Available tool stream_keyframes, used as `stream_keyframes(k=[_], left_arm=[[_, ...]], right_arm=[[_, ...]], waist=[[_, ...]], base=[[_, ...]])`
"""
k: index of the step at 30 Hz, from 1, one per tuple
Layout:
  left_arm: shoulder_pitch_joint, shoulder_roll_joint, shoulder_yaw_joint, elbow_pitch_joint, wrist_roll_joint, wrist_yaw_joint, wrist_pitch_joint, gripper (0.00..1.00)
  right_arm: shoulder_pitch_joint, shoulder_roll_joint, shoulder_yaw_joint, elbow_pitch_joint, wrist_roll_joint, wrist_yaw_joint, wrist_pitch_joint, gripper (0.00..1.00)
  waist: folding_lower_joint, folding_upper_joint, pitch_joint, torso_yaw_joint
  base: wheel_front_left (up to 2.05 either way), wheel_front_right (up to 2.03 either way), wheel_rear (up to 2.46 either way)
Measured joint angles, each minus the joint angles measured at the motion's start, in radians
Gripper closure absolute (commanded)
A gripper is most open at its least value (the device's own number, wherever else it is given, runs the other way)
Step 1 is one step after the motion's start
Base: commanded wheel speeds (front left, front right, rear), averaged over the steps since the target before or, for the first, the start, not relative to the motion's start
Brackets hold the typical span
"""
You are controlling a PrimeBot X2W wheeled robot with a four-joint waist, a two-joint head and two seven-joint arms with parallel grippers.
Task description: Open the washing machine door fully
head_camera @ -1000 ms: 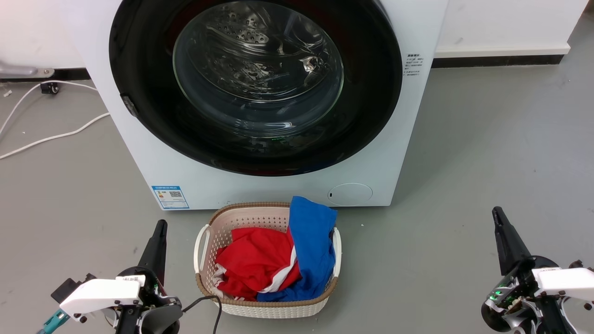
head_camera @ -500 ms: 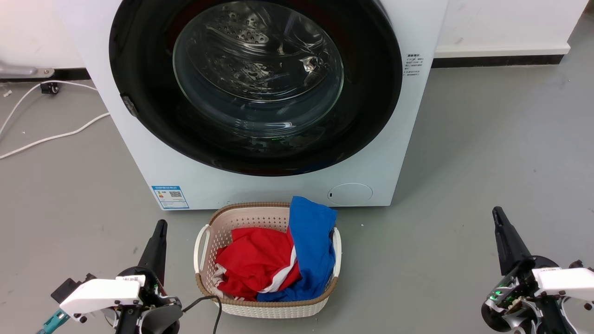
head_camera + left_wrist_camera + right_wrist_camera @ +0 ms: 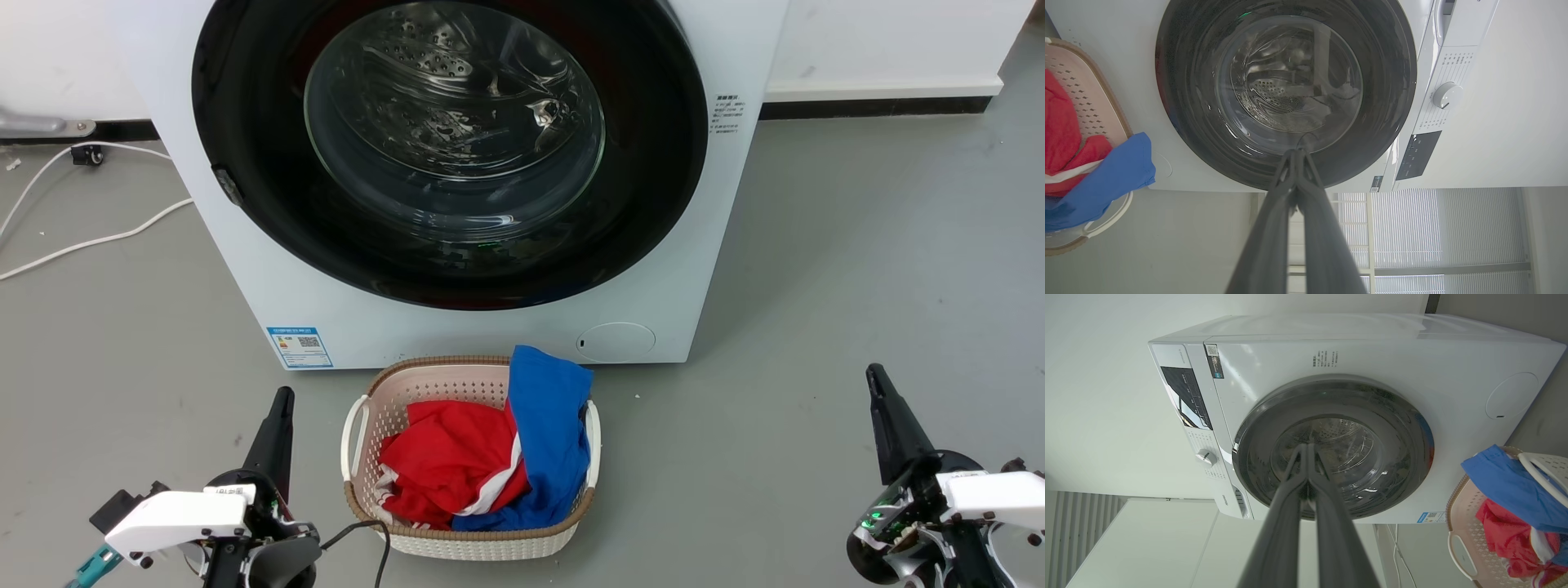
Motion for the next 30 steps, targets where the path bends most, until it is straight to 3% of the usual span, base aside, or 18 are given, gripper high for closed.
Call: stream_keyframes(k=[3,4,15,30], left_arm=[[0.006,-0.001,-0.001,0.010,0.000,0.000,-0.002,1.00],[0.015,-0.003,-0.002,0.019,0.000,0.000,-0.002,0.00],[0.044,-0.006,-0.010,0.012,0.047,0.000,-0.047,0.00],[0.045,-0.005,-0.030,-0.086,0.367,0.080,-0.111,0.00]], right_arm=[[0.007,0.001,0.001,0.009,0.000,0.000,0.000,1.00],[0.015,0.001,0.001,0.018,0.000,0.000,0.000,0.00],[0.055,0.005,-0.010,0.019,-0.062,-0.002,-0.045,0.00],[0.076,0.006,-0.026,-0.102,-0.398,-0.002,-0.110,0.00]], waist=[[0.0001,0.0000,0.000,0.000],[0.0000,0.0000,0.000,0.000],[0.0000,0.0000,0.001,0.000],[0.0000,0.0000,0.008,-0.001]], base=[[0.00,0.00,0.00],[0.00,0.00,0.00],[0.00,0.00,0.00],[0.00,0.00,0.00]])
